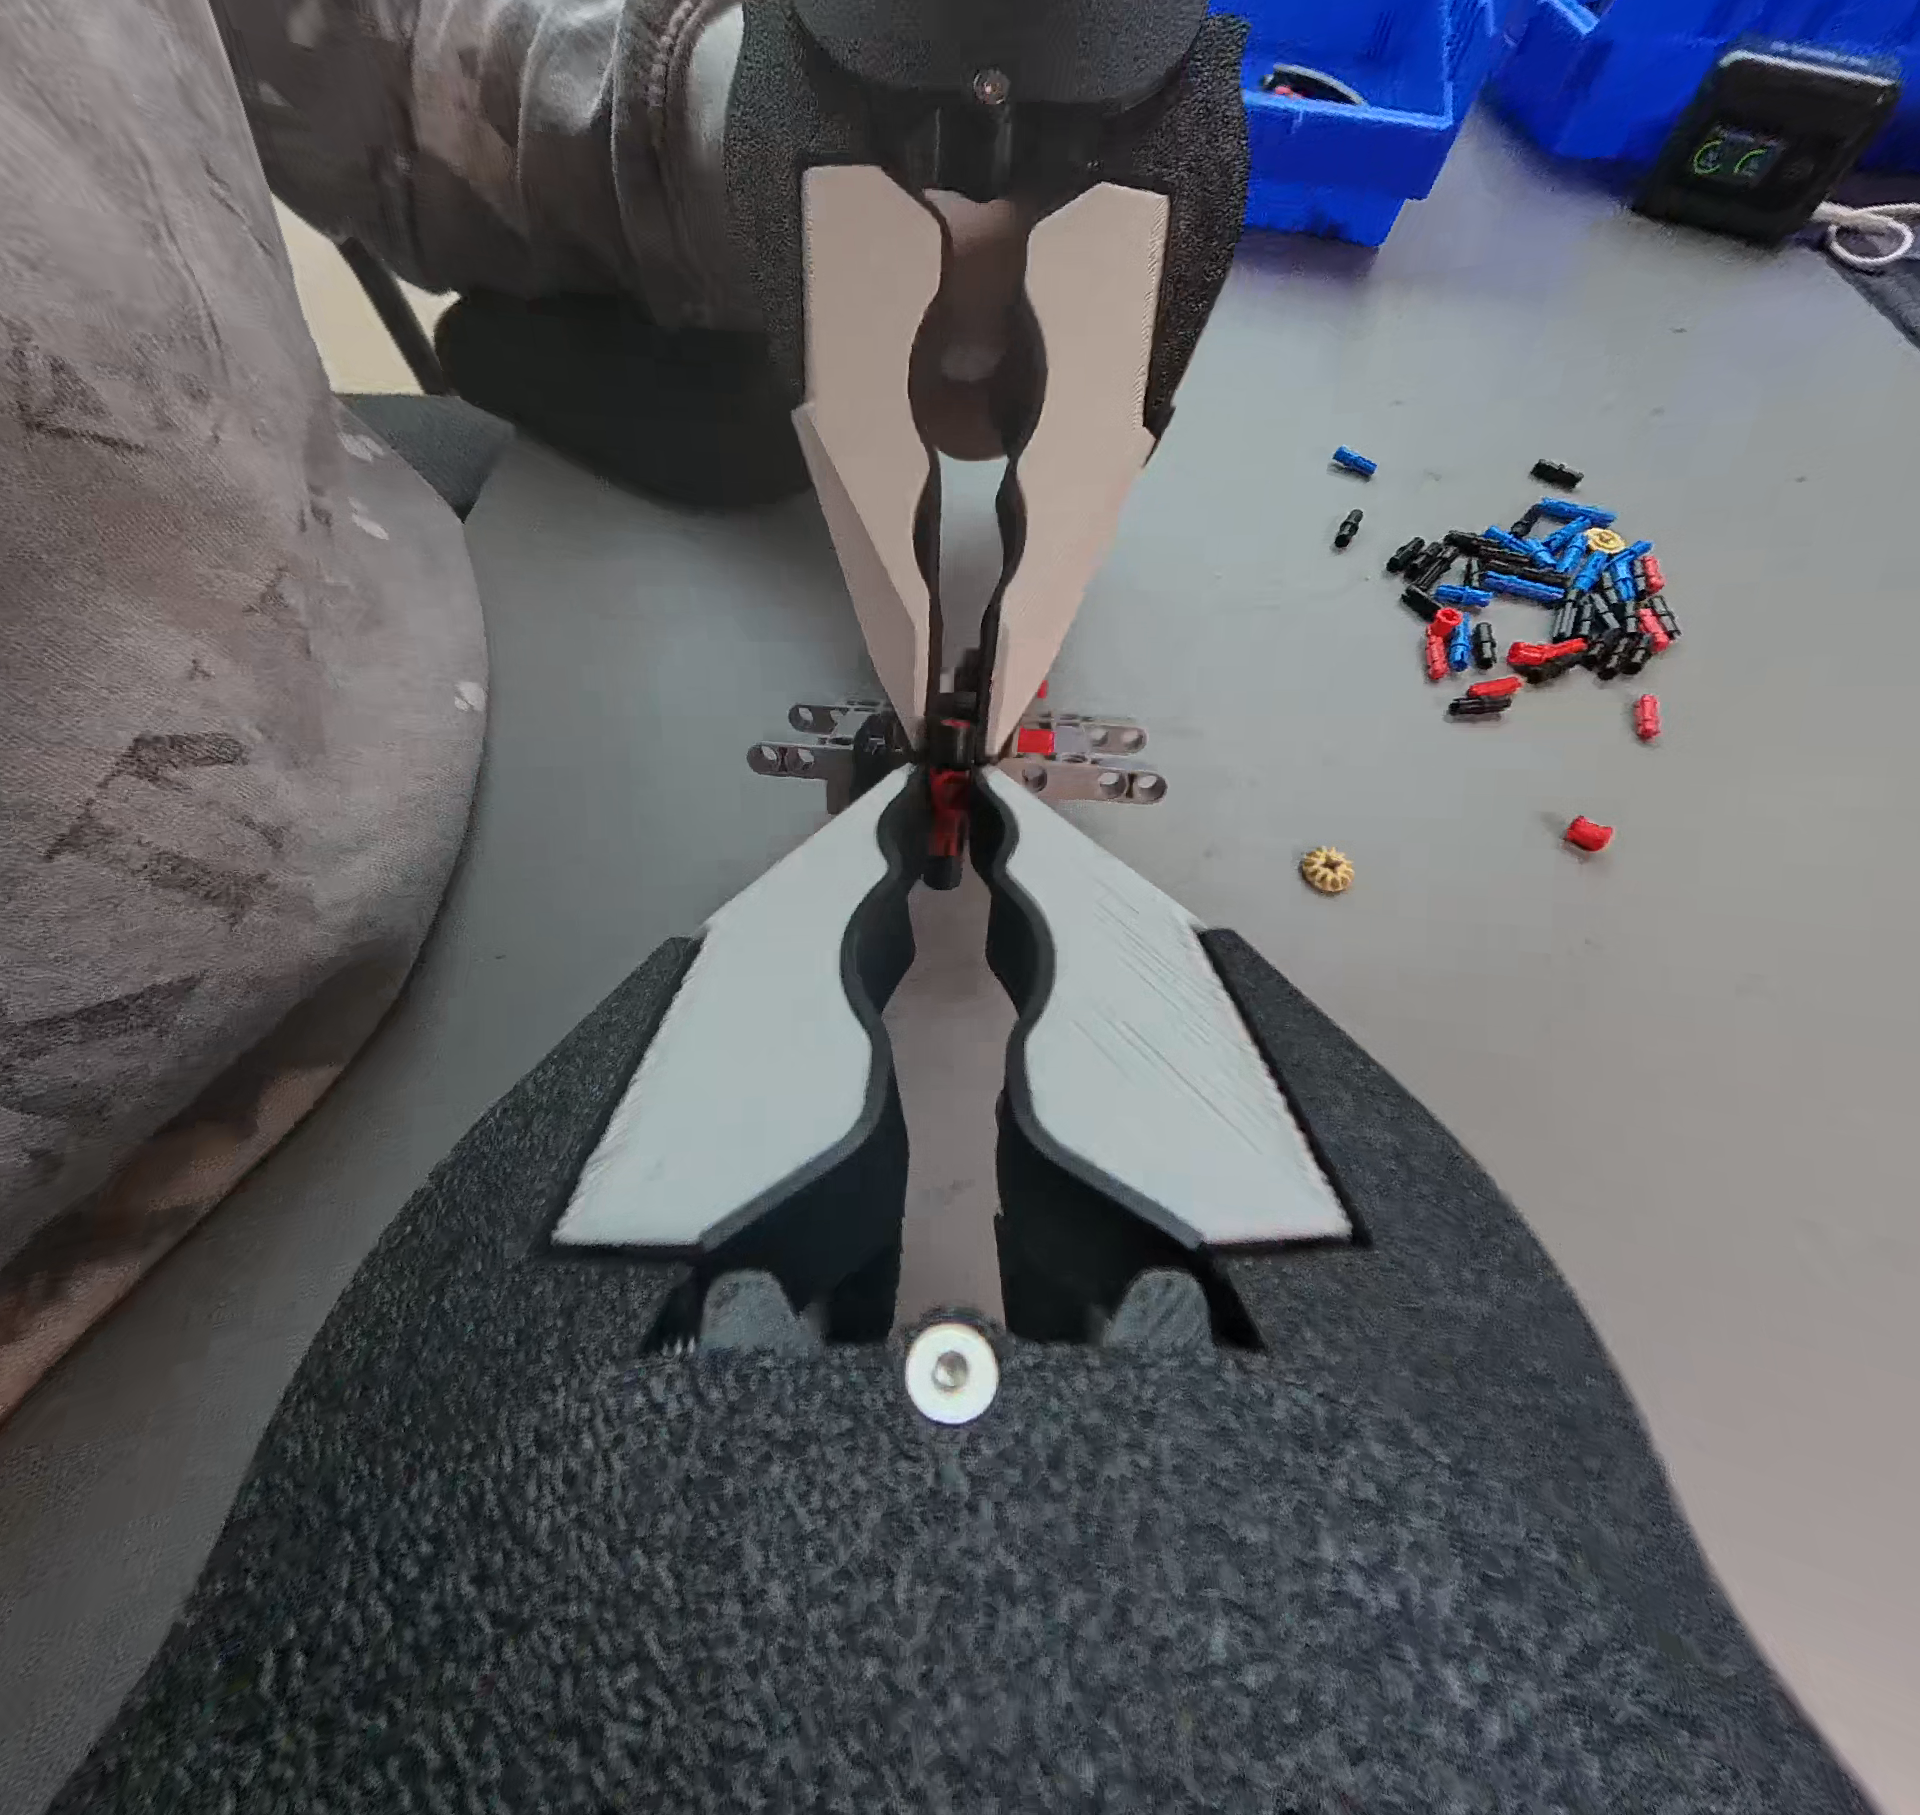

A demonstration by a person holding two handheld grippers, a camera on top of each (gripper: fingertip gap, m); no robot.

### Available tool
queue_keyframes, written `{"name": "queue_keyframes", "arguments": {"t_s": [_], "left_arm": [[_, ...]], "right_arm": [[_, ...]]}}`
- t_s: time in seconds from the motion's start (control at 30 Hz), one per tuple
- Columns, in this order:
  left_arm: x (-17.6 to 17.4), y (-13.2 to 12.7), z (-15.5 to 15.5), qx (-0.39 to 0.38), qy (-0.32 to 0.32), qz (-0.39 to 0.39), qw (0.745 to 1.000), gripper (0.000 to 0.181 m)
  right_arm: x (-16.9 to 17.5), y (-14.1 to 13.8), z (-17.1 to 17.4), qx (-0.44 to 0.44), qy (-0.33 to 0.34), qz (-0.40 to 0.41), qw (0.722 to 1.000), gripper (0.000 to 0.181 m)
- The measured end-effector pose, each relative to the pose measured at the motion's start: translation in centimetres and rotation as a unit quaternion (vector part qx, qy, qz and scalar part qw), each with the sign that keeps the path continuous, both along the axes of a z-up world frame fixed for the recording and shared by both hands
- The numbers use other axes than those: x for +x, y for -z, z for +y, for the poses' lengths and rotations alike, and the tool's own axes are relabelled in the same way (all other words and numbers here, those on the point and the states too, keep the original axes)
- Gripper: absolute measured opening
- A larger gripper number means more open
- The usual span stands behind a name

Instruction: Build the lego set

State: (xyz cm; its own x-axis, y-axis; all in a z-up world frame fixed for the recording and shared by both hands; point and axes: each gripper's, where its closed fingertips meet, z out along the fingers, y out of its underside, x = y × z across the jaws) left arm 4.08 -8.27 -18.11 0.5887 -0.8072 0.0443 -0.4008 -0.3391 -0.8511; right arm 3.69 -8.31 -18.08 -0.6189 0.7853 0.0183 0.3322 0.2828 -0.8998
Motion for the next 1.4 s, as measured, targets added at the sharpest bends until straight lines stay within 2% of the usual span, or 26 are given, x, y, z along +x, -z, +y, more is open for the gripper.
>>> {"name": "queue_keyframes", "arguments": {"t_s": [0.03, 0.33, 0.53, 0.77, 0.93, 1.0, 1.07, 1.27, 1.33, 1.4], "left_arm": [[0.0, -0.2, 0.1, 0.002, -0.005, -0.014, 1.0, 0.006], [0.5, -2.5, -0.4, 0.016, -0.012, -0.114, 0.993, 0.005], [0.5, -3.6, -0.4, 0.023, -0.014, -0.141, 0.99, 0.005], [0.2, -2.8, -0.3, 0.017, -0.019, -0.125, 0.992, 0.005], [0.2, -1.8, -0.2, 0.018, -0.021, -0.086, 0.996, 0.005], [0.0, -1.6, -0.2, 0.013, -0.021, -0.08, 0.997, 0.005], [-0.1, -1.5, -0.2, 0.0, -0.02, -0.097, 0.995, 0.005], [-1.3, -2.3, 0.3, -0.036, -0.036, -0.185, 0.981, 0.006], [-1.9, -3.2, 0.6, -0.038, -0.046, -0.227, 0.972, 0.006], [-2.1, -3.6, 0.9, -0.036, -0.056, -0.24, 0.968, 0.006]], "right_arm": [[0.0, -0.2, 0.1, -0.013, 0.004, 0.003, 1.0, 0.005], [0.5, -2.3, -0.5, -0.154, -0.026, 0.006, 0.988, 0.005], [0.5, -3.2, -0.5, -0.205, -0.037, 0.006, 0.978, 0.005], [0.4, -2.4, -0.4, -0.174, -0.029, -0.007, 0.984, 0.006], [0.4, -1.1, -0.1, -0.065, -0.018, -0.01, 0.998, 0.006], [0.2, -0.8, -0.2, -0.05, -0.01, -0.014, 0.999, 0.006], [0.0, -0.6, -0.2, -0.039, 0.001, -0.018, 0.999, 0.006], [-0.2, -1.8, 0.8, -0.138, 0.018, -0.018, 0.99, 0.008], [-0.2, -2.5, 2.0, -0.158, 0.033, -0.011, 0.987, 0.027], [-0.4, -2.3, 1.9, -0.129, 0.037, -0.005, 0.991, 0.031]]}}
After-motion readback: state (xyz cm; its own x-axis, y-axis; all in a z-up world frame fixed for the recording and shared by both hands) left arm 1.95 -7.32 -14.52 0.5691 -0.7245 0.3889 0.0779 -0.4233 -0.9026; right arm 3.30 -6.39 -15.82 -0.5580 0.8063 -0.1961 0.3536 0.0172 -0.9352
